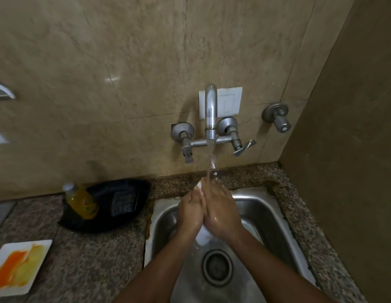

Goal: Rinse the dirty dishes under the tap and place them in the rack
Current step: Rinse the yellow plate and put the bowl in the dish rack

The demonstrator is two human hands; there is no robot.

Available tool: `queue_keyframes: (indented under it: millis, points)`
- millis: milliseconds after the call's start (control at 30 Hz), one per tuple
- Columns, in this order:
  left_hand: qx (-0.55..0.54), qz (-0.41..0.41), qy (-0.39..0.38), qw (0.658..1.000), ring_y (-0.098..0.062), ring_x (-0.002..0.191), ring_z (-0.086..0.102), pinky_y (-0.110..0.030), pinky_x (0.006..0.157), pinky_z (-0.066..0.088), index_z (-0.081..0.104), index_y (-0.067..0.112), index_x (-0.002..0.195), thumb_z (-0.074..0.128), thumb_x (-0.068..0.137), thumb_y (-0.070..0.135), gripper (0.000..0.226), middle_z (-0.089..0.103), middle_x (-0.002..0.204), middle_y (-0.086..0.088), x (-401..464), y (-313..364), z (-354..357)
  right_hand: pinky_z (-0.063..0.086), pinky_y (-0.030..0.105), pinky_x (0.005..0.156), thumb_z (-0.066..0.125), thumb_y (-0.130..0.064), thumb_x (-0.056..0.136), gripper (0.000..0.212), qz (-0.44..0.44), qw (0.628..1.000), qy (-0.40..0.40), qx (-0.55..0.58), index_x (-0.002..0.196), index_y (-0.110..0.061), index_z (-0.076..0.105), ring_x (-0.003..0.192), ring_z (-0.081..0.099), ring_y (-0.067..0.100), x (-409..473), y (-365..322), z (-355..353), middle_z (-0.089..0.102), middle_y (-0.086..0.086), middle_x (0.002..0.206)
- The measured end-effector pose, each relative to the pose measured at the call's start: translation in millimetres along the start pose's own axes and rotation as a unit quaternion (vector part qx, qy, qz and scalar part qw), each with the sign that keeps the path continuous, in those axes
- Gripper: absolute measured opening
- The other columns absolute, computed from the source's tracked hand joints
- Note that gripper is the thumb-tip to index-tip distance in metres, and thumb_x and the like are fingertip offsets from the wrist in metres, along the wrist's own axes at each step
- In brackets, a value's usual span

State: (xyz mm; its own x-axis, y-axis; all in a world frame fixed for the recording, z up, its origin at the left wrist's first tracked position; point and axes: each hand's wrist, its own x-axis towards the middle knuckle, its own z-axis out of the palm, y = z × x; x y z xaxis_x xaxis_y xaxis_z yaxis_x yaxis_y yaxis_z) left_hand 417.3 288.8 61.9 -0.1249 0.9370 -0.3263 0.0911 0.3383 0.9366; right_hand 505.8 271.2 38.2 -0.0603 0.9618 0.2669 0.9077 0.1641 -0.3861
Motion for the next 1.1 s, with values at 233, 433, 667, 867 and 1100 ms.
queue_keyframes:
  millis: [233, 433, 667, 867, 1100]
  points:
    - [-0.112, -0.078, -0.036, 0.990, -0.022, 0.088, 0.066, -0.038, 0.089, 0.049, 0.067, 0.018, 0.090, 0.041, 0.103, 0.029, 0.031, 0.070, 0.089, -0.003, 4.1, 10.5, -4.1, 0.027, 0.043, 0.115, 0.034, -0.037, 0.095, 0.057, -0.031, 0.997, 0.005, -0.069, 0.149, -0.021, 0.035, 0.144, 0.032, 0.023, -2.0, -1.2, 12.3, 0.039, 0.003, 0.154]
    - [-0.273, -0.190, -0.048, 0.942, -0.031, 0.093, 0.072, -0.043, 0.092, 0.054, 0.066, 0.003, 0.113, 0.044, 0.101, 0.037, 0.042, 0.077, 0.093, -0.014, 10.8, 20.0, 4.3, 0.026, 0.044, 0.115, 0.041, -0.030, 0.098, 0.050, 0.043, 0.996, 0.073, -0.006, 0.148, -0.032, 0.037, 0.148, 0.024, 0.026, -1.0, 0.7, 13.8, 0.032, 0.001, 0.159]
    - [-0.404, -0.254, 0.005, 0.879, -0.041, 0.110, 0.059, -0.055, 0.083, 0.053, 0.053, 0.011, 0.130, 0.048, 0.100, 0.035, 0.039, 0.059, 0.128, -0.021, 20.5, -3.5, -13.3, 0.031, 0.039, 0.114, 0.031, -0.055, 0.098, 0.059, 0.125, 0.975, 0.076, 0.166, 0.152, -0.033, 0.024, 0.142, 0.029, 0.017, -18.7, 41.0, 12.9, 0.030, -0.002, 0.157]
    - [-0.401, -0.262, 0.066, 0.876, -0.034, 0.134, 0.046, -0.043, 0.094, 0.045, 0.042, 0.012, 0.144, 0.035, 0.105, 0.031, 0.044, 0.045, 0.148, -0.011, 17.5, -7.9, -12.0, 0.033, 0.031, 0.109, 0.034, -0.039, 0.106, 0.046, 0.326, 0.845, 0.139, 0.400, 0.149, -0.026, 0.035, 0.138, 0.037, 0.017, 2.3, 11.3, 17.1, 0.034, -0.003, 0.156]
    - [-0.401, -0.211, 0.094, 0.886, -0.035, 0.140, 0.033, -0.037, 0.114, 0.029, 0.034, 0.011, 0.149, 0.040, 0.102, 0.038, 0.055, 0.039, 0.147, -0.009, 0.0, -16.4, -16.1, 0.039, 0.037, 0.102, 0.029, -0.031, 0.101, 0.039, 0.216, 0.973, 0.052, 0.064, 0.113, -0.016, 0.064, 0.110, 0.057, 0.021, 31.6, 25.2, 7.9, 0.066, 0.007, 0.120]
